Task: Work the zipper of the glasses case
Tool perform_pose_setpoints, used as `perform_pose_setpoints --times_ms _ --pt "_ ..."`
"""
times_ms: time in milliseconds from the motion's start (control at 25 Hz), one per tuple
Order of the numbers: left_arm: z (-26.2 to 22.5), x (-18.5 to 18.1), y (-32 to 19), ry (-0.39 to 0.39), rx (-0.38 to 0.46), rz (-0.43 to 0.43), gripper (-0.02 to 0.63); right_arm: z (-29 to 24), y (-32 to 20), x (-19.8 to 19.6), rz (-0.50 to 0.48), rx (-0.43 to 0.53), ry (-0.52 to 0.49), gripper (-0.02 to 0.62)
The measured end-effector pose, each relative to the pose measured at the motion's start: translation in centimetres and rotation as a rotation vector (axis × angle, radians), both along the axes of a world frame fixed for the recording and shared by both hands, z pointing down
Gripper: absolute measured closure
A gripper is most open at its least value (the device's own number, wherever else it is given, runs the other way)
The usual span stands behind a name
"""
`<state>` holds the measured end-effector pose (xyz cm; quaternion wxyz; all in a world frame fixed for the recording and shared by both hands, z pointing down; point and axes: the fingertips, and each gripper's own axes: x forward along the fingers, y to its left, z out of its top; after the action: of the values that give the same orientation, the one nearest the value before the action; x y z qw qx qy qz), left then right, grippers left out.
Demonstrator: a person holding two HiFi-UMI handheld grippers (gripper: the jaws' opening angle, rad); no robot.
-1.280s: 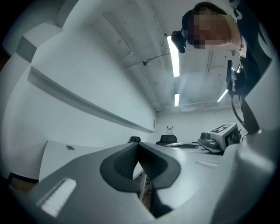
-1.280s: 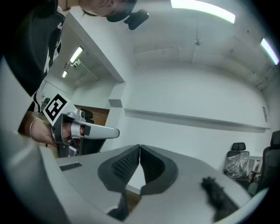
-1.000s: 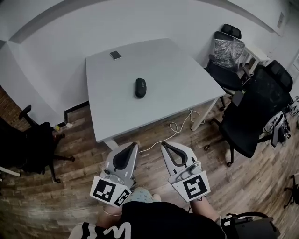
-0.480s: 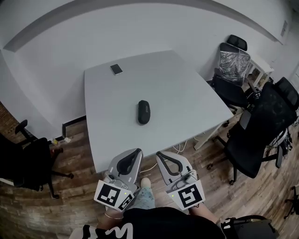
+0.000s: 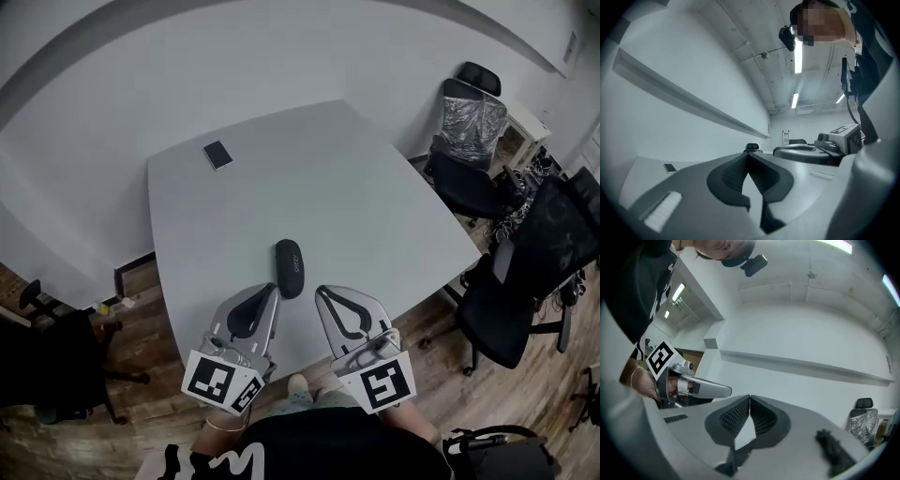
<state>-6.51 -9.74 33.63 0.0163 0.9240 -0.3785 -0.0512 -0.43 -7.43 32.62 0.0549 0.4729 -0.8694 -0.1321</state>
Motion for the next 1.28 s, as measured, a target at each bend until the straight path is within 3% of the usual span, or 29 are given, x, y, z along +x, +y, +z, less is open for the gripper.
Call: perform_pose_setpoints --times_ms 80,200,360,480,560,680,920,1280 --pt "0.8 0.3 -1.5 -0.012 -0.036 -0.006 0.602 0.3 -1.3 0.4 -0.004 -0.019 -0.001 0.586" --pt "2.8 0.4 -4.2 -0.016 -0.124 -0.038 0.530 0.1 -3.6 0.8 -0.025 -0.012 -0.008 0.587" --pt "8.5 -0.1 -8.7 0.006 -0.411 -0.021 0.329 -0.6 -6.1 0.6 -0.060 0.002 -0.016 0.587" --pt "13.2 -0.7 -11.8 0.097 -0.632 -0.018 0.218 -0.9 -6.4 0.2 -0.075 0.015 -0.003 0.586" --pt "16.2 0.3 -13.6 0.137 -0.758 0.013 0.192 -0.6 -6.8 0.9 -0.068 0.008 -0.004 0.586" --pt "20.6 2.1 -15.5 0.103 -0.877 0.029 0.179 -0.2 -7.5 2.0 -0.043 -0.002 -0.008 0.586" --pt "25.7 4.5 -17.2 -0.009 -0.957 0.012 0.154 0.9 -7.8 4.4 0.016 -0.027 -0.005 0.586" --pt "29.4 5.7 -17.2 -0.232 -0.946 -0.031 0.153 1.5 -7.8 5.8 0.042 -0.034 -0.018 0.587"
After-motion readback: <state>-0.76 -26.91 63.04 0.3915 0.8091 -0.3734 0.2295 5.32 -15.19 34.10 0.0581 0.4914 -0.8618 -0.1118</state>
